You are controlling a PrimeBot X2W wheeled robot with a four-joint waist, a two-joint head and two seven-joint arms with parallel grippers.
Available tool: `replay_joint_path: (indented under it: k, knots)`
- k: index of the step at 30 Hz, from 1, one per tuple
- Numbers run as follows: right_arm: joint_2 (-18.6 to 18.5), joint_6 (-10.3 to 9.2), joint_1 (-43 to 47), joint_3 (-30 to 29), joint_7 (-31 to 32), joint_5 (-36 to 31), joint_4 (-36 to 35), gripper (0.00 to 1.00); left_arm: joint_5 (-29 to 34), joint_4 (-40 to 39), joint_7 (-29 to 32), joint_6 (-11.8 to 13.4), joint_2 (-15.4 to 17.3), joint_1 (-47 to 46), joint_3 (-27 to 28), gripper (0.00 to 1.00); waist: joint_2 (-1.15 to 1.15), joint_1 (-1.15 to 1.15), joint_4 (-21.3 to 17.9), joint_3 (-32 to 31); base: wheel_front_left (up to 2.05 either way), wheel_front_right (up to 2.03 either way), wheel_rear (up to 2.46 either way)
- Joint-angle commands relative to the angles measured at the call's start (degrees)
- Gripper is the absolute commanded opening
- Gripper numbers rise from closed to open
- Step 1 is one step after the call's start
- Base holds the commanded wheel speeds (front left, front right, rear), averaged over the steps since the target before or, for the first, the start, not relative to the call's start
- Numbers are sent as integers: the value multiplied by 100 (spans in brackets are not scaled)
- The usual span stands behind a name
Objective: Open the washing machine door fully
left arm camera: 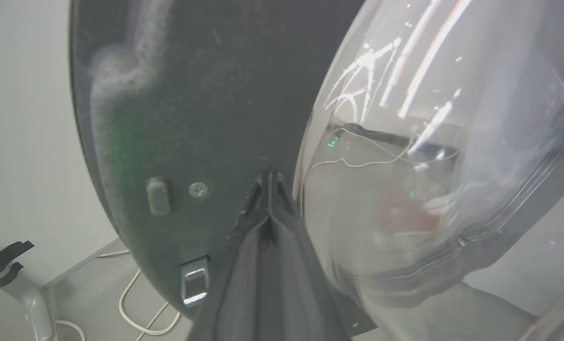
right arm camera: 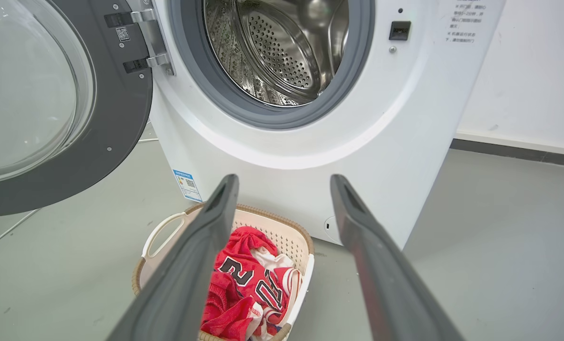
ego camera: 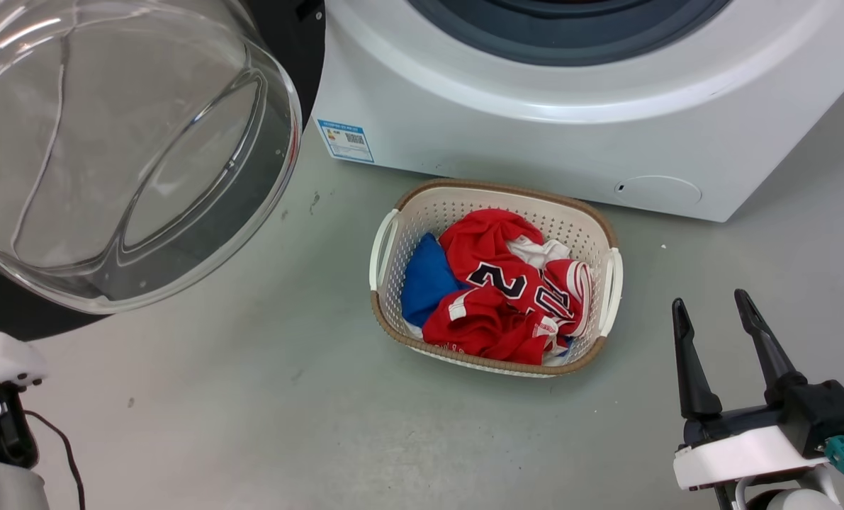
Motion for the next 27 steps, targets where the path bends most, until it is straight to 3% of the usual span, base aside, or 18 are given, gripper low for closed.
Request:
replay_joint_path:
  k: [1,13,27]
  knots:
    - [12,-2,29,2,-10,33,10,100,66,-71,13,-11,-4,116,34,0,0,0,-30,-70,0,0,0]
    - [12,-2,332,-119,-10,317,-31,100,378,-872,13,-151,-320,893,-210,0,0,0,-76,-783,0,0,0]
    - [13,-2,799,-278,-10,497,-227,100,478,-2268,13,-409,-711,1822,-1446,0,0,0,-195,-1617,0,0,0]
